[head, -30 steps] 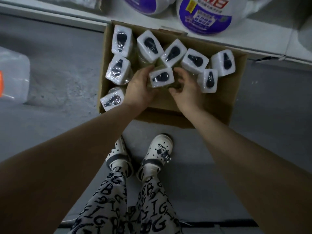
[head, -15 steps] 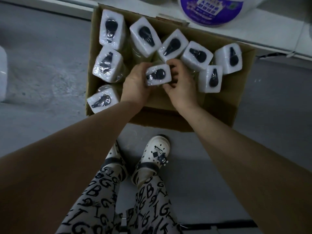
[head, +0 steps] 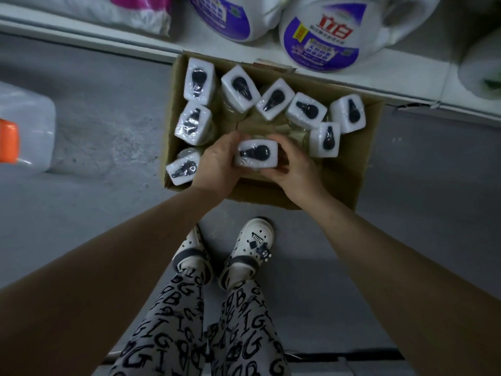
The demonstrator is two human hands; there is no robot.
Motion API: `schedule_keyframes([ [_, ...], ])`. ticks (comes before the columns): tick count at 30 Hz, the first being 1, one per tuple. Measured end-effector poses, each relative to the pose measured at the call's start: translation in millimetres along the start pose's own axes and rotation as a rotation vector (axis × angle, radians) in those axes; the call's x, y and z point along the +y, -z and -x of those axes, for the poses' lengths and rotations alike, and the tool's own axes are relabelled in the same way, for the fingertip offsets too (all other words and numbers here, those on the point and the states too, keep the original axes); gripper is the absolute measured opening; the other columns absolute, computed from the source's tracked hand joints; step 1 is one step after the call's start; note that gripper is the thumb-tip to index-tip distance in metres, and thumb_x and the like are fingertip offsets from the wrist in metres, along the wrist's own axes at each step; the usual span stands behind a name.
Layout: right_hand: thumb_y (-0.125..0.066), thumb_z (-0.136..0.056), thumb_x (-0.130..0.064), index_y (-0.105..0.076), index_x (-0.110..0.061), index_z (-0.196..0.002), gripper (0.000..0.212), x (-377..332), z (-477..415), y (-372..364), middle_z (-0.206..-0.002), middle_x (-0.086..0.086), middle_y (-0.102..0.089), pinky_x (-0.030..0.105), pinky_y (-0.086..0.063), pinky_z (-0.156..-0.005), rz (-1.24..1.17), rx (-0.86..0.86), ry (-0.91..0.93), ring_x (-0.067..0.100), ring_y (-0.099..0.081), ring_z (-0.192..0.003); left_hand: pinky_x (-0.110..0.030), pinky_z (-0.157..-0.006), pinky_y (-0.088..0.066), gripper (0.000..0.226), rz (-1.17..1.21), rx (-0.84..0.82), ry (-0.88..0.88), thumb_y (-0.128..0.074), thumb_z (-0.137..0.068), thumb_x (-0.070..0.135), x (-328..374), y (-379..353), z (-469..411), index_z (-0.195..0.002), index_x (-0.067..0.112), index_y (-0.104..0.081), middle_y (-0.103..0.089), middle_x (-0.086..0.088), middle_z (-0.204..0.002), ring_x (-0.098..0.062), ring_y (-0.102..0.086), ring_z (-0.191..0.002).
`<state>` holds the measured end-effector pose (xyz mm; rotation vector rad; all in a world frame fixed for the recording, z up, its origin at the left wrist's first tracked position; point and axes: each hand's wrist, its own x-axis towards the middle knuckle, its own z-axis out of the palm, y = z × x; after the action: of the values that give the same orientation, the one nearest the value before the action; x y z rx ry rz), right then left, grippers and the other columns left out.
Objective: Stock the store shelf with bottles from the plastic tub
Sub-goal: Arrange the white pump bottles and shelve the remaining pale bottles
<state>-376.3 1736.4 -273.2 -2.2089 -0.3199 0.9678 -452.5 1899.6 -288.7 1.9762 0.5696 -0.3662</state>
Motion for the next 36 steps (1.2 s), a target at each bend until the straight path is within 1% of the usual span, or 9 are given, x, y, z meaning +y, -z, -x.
schedule_keyframes([
  [3,-0.077,-0.084,-0.015,-0.05,-0.025,-0.134,0.057,-27,17,17,-0.127,-0.013,-0.054,0.033,-0.048,-0.103,-0.072,-0.037,-0.058,0.007,-0.053,-0.119,-0.033,-0.09,-0.049,0.046,0.024,-0.045,-0.036,-0.078,-0.078,0.017,27,26,12,-0.12,0.017,-0.059,-0.065,-0.001,-0.112,-0.018,-0.061,-0.103],
  [8,-0.079,-0.083,-0.026,-0.05,-0.036,-0.13,0.056,-75,42,51,-0.132,-0.013,-0.059,0.041,-0.049,-0.105,-0.148,-0.061,-0.083,0.009,-0.055,-0.124,-0.003,-0.076,-0.043,0.045,0.181,-0.125,0.001,-0.081,-0.078,0.013,74,73,33,-0.109,0.032,-0.053,-0.062,0.024,-0.092,0.021,-0.057,-0.086],
  [12,-0.078,-0.079,-0.034,-0.052,-0.041,-0.128,0.056,-116,66,83,-0.132,-0.014,-0.061,0.044,-0.045,-0.109,-0.262,-0.071,-0.096,0.007,-0.054,-0.127,-0.028,-0.09,-0.052,0.049,0.293,-0.1,0.032,-0.082,-0.075,0.006,112,107,50,-0.1,0.037,-0.054,-0.067,0.018,-0.097,-0.001,-0.066,-0.094],
  [16,-0.079,-0.069,-0.041,-0.055,-0.036,-0.127,0.063,-164,97,110,-0.128,-0.01,-0.065,0.046,-0.047,-0.108,-0.377,-0.054,-0.084,0.011,-0.059,-0.122,-0.038,-0.1,-0.051,0.057,0.383,-0.104,0.027,-0.086,-0.065,0.035,158,145,77,-0.116,0.03,-0.061,-0.071,0.008,-0.111,-0.012,-0.067,-0.106],
  [21,-0.081,-0.063,-0.051,-0.053,-0.032,-0.134,0.078,-221,139,151,-0.131,-0.009,-0.062,0.049,-0.049,-0.105,-0.322,-0.042,-0.046,0.013,-0.057,-0.124,-0.033,-0.097,-0.054,0.052,0.414,-0.163,0.017,-0.077,-0.084,0.017,213,179,119,-0.132,0.014,-0.058,-0.069,0.0,-0.12,-0.01,-0.067,-0.107],
  [24,-0.082,-0.073,-0.034,-0.053,-0.026,-0.136,0.069,-254,166,176,-0.128,-0.005,-0.065,0.04,-0.054,-0.095,-0.354,-0.035,-0.015,0.013,-0.061,-0.118,-0.032,-0.097,-0.054,0.048,0.434,-0.163,-0.011,-0.075,-0.086,0.019,246,201,144,-0.131,0.013,-0.058,-0.069,-0.003,-0.12,-0.012,-0.067,-0.108],
  [27,-0.078,-0.084,-0.01,-0.056,-0.016,-0.132,0.054,-286,194,196,-0.122,-0.002,-0.068,0.035,-0.054,-0.096,-0.395,0.0,0.033,0.012,-0.065,-0.112,-0.04,-0.097,-0.053,0.052,0.377,-0.136,-0.074,-0.076,-0.081,0.042,283,224,172,-0.127,0.022,-0.059,-0.069,0.001,-0.118,-0.018,-0.065,-0.11],
  [32,-0.073,-0.088,-0.008,-0.057,-0.017,-0.128,0.044,-339,238,234,-0.12,-0.002,-0.067,0.03,-0.055,-0.091,-0.398,0.004,0.11,0.012,-0.066,-0.112,-0.028,-0.092,-0.055,0.045,0.421,-0.174,-0.15,-0.069,-0.091,0.024,339,260,208,-0.129,0.01,-0.051,-0.067,0.0,-0.12,-0.008,-0.066,-0.109],
  [36,-0.069,-0.091,-0.004,-0.056,-0.013,-0.129,0.041,-386,270,260,-0.116,-0.004,-0.065,0.021,-0.053,-0.083,-0.397,0.057,0.206,0.002,-0.066,-0.102,-0.038,-0.095,-0.055,0.04,0.428,-0.161,-0.225,-0.069,-0.09,0.029,385,294,236,-0.125,0.017,-0.053,-0.069,-0.002,-0.119,-0.014,-0.067,-0.11],
])
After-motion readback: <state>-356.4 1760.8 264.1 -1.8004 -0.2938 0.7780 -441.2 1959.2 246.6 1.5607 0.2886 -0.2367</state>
